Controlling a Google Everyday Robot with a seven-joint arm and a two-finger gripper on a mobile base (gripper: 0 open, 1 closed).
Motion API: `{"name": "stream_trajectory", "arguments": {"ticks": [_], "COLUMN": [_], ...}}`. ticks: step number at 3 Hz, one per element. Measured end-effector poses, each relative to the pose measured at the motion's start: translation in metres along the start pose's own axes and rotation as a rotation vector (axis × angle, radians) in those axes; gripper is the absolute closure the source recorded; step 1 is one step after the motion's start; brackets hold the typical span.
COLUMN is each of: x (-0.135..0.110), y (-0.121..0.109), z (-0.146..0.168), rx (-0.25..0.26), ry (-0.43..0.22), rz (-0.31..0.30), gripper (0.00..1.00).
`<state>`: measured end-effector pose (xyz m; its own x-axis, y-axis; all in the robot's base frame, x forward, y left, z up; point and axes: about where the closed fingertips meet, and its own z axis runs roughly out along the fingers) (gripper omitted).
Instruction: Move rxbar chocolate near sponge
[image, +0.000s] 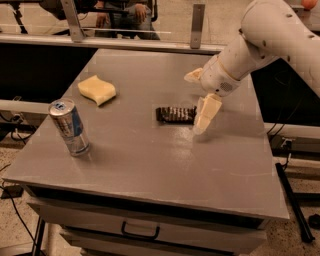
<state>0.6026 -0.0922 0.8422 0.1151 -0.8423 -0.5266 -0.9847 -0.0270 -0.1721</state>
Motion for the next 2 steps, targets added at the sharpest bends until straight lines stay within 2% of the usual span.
{"name": "stream_trajectory", "arguments": {"ticks": [1, 2], "x": [-0.0025, -0.0038], "y": [0.0030, 0.0037], "z": [0.0036, 0.0062], "rx": [-0.039, -0.050], "ry": [-0.039, -0.048], "rz": [0.036, 0.043], "gripper": [0.00, 0.12]}}
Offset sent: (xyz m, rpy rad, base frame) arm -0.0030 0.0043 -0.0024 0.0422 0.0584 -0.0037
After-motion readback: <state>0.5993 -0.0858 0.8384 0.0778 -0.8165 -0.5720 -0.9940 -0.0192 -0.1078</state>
